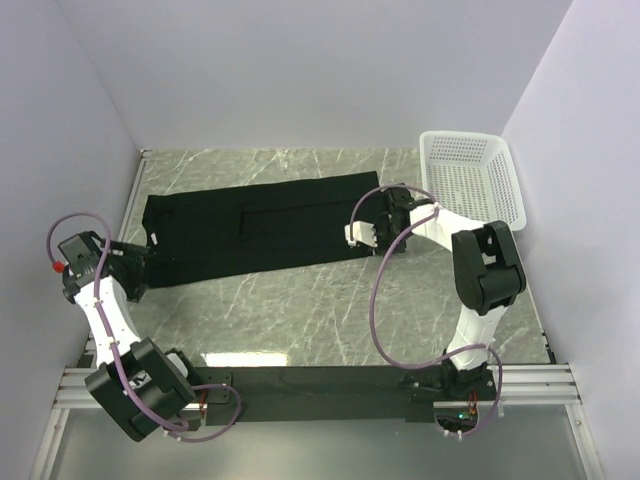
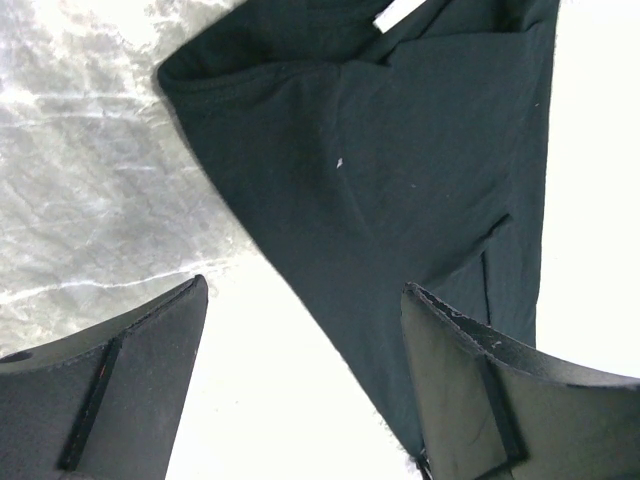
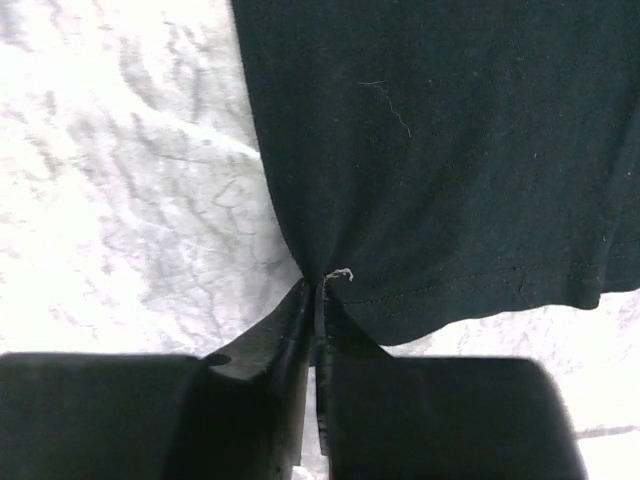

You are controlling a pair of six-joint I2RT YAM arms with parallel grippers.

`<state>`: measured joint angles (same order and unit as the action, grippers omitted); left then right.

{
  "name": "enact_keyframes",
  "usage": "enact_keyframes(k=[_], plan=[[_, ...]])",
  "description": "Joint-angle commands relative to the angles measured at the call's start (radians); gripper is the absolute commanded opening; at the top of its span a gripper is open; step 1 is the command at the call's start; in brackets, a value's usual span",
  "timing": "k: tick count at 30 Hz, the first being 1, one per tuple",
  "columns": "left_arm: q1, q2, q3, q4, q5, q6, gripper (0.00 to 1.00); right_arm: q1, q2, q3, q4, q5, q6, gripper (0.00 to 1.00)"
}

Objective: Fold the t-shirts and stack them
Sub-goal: Fold the tshirt

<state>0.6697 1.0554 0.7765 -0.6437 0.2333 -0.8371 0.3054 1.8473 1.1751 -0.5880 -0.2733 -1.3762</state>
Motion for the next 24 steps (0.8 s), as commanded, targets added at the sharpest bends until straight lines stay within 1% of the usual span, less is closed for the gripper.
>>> enact_keyframes(k=[1,4,9,11,16,17,19,20,21,22,23,24], plan=[[0.008,-0.025,-0.005,-0.011,0.021,-0.010,0.83,0.009,-0.066,-0.050,-0.055,0.000,-0.004,0.05],[0.014,-0.026,-0.005,-0.016,0.023,0.000,0.83,0.014,-0.120,-0.109,-0.099,-0.009,-0.007,0.00],[0.025,-0.028,-0.008,-0.022,0.026,0.013,0.83,0.047,-0.227,-0.230,-0.163,0.003,0.046,0.00],[0.027,-0.028,-0.013,-0.024,0.034,0.018,0.83,0.069,-0.296,-0.297,-0.185,0.011,0.077,0.00],[0.028,-0.028,-0.028,-0.008,0.076,0.032,0.83,0.198,-0.456,-0.431,-0.289,0.009,0.207,0.00],[0.028,-0.025,-0.034,0.002,0.093,0.038,0.83,0.260,-0.470,-0.445,-0.297,0.006,0.227,0.00],[0.028,-0.020,-0.039,0.015,0.121,0.046,0.83,0.322,-0.488,-0.457,-0.320,-0.010,0.294,0.01],[0.027,-0.014,-0.042,0.022,0.145,0.053,0.83,0.369,-0.487,-0.454,-0.325,-0.020,0.317,0.04],[0.028,-0.011,-0.043,0.029,0.156,0.059,0.83,0.394,-0.487,-0.451,-0.323,-0.026,0.365,0.09],[0.028,-0.006,-0.045,0.035,0.170,0.067,0.83,0.408,-0.487,-0.436,-0.323,-0.030,0.382,0.30],[0.027,0.003,-0.043,0.035,0.179,0.085,0.83,0.417,-0.491,-0.424,-0.322,-0.036,0.394,0.41],[0.027,0.006,-0.043,0.035,0.185,0.095,0.83,0.414,-0.496,-0.405,-0.311,-0.040,0.426,0.46]])
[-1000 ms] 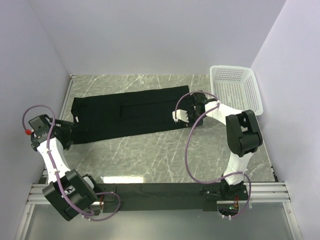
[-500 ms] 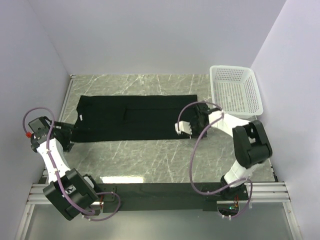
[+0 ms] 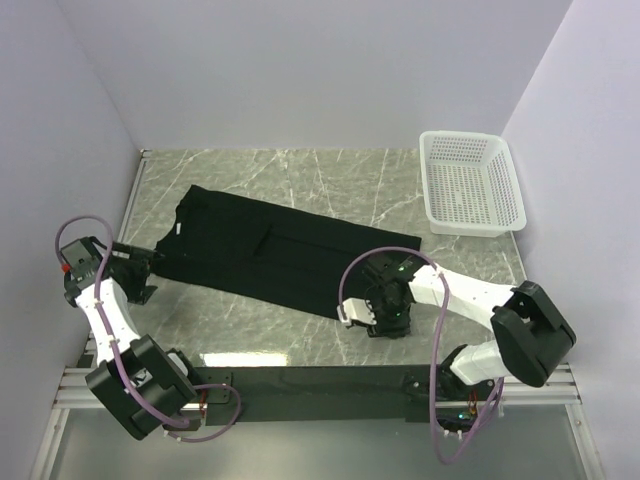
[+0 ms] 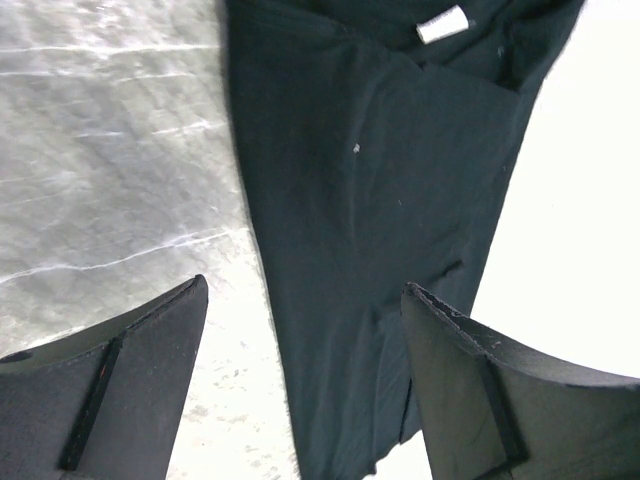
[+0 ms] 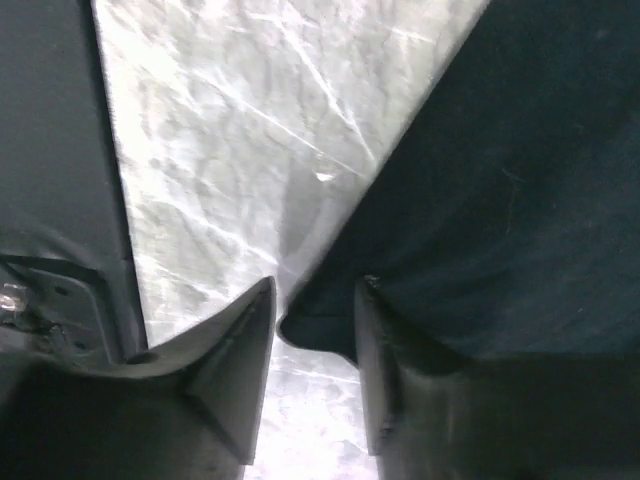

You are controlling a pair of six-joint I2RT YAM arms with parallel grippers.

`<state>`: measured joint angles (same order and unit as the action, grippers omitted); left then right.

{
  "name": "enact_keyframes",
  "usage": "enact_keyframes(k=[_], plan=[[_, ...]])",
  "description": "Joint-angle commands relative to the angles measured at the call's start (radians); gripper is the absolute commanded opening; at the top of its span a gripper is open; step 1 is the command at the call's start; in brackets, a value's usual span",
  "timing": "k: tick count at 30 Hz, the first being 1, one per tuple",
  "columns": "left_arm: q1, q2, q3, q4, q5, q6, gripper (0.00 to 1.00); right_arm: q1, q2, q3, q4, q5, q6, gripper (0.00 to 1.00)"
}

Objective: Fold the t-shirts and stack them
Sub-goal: Fold the tshirt

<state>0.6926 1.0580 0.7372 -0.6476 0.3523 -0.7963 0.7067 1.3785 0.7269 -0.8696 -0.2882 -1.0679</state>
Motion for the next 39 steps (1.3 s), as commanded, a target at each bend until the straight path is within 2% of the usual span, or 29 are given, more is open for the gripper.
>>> enact_keyframes(k=[1,3,8,13,14,16,18,22,26,33,39], plan=[[0.005,0.005,-0.005,0.043,0.073,0.066,0.83,0.008,-0.036,0.087,-0.028,-0.017,0.128,0.52],[0.004,0.011,-0.010,0.040,0.070,0.091,0.83,-0.033,-0.045,0.170,-0.022,-0.014,0.155,0.58],[0.005,0.019,-0.045,0.054,0.056,0.105,0.82,-0.154,-0.007,0.333,-0.028,-0.123,0.192,0.59],[0.005,0.031,-0.039,0.134,0.152,0.075,0.79,-0.258,0.200,0.554,0.007,-0.279,0.396,0.59],[-0.001,0.040,-0.033,0.207,0.183,0.069,0.81,-0.269,0.233,0.589,0.004,-0.316,0.461,0.59],[-0.036,0.111,0.022,0.259,0.235,0.071,0.81,-0.296,0.313,0.673,0.021,-0.393,0.522,0.59],[-0.088,0.183,0.092,0.281,0.217,0.098,0.80,-0.306,0.362,0.716,0.061,-0.423,0.572,0.59],[-0.256,0.491,0.413,0.171,0.091,0.230,0.76,-0.331,0.392,0.738,0.121,-0.465,0.618,0.59],[-0.324,0.700,0.661,0.086,-0.065,0.322,0.71,-0.371,0.376,0.730,0.153,-0.468,0.635,0.59],[-0.404,1.031,1.077,-0.043,-0.138,0.491,0.65,-0.438,0.366,0.727,0.147,-0.451,0.640,0.59],[-0.429,1.198,1.264,-0.093,-0.066,0.543,0.64,-0.461,0.361,0.724,0.135,-0.428,0.641,0.59]])
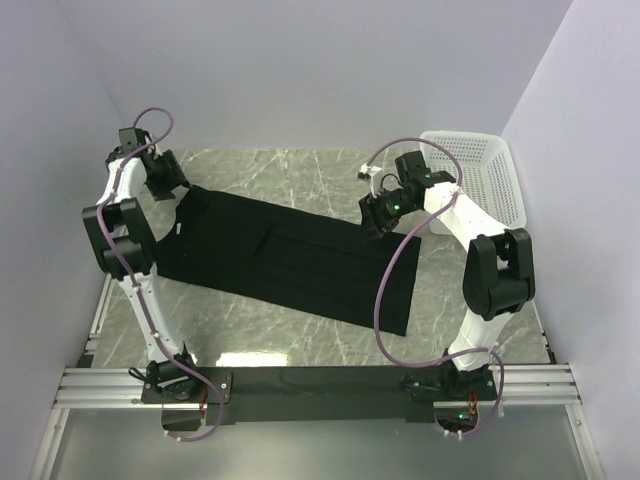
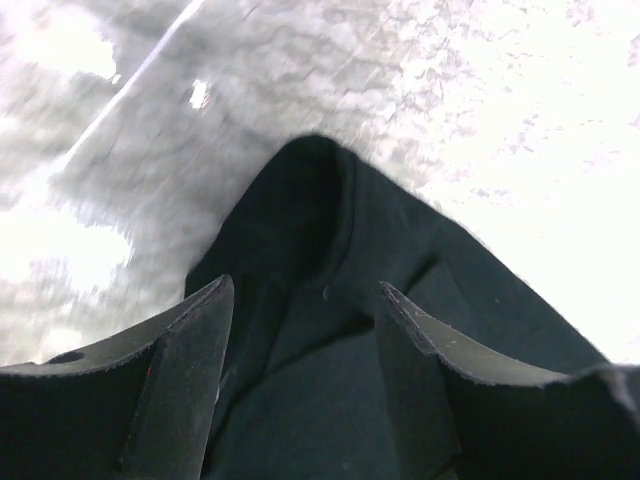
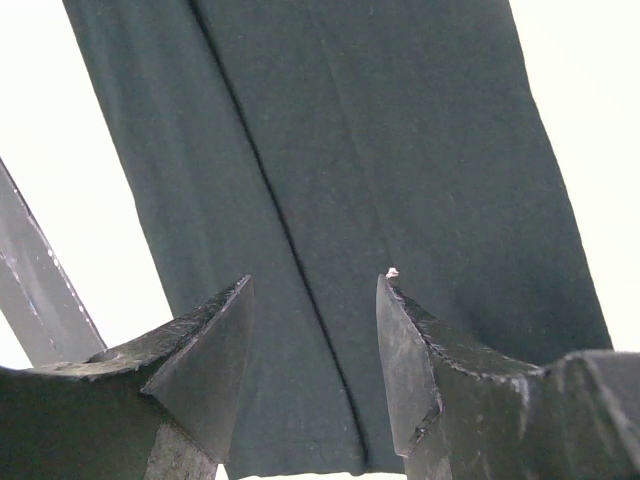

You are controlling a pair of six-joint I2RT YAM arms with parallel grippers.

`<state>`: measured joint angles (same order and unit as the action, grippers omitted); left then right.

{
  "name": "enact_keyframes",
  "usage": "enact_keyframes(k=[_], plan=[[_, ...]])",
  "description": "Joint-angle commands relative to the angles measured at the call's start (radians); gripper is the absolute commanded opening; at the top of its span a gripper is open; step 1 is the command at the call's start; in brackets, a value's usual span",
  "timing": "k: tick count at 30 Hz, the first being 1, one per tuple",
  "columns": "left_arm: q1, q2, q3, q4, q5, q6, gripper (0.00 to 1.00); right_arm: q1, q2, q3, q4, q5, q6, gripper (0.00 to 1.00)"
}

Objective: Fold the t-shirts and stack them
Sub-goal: Fold the tshirt

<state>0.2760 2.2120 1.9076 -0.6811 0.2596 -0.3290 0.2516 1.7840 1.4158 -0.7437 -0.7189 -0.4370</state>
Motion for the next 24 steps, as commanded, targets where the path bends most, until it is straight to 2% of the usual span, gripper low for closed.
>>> enact_keyframes(k=[1,7,13,18,21,22,24], plan=[[-0.015,0.060,0.109,-0.064,0.038,0.082,0.64,-0.009,-0.044,0.034,0.009,0.004,0.012,0.59],[-0.023,0.120,0.142,-0.061,-0.008,0.100,0.64,-0.014,-0.051,0.023,0.007,0.004,0.032,0.59],[-0.043,0.175,0.183,-0.081,-0.117,0.127,0.61,-0.015,-0.055,0.021,0.003,0.003,0.046,0.59],[-0.073,0.213,0.196,-0.104,-0.178,0.165,0.53,-0.020,-0.055,0.037,-0.002,0.006,0.052,0.59],[-0.092,0.230,0.189,-0.101,-0.203,0.166,0.45,-0.025,-0.049,0.048,-0.003,0.001,0.060,0.59],[-0.095,0.233,0.191,-0.106,-0.223,0.165,0.38,-0.025,-0.049,0.054,-0.006,0.003,0.063,0.59],[-0.107,0.245,0.188,-0.107,-0.250,0.168,0.32,-0.028,-0.048,0.058,-0.008,0.001,0.064,0.59]])
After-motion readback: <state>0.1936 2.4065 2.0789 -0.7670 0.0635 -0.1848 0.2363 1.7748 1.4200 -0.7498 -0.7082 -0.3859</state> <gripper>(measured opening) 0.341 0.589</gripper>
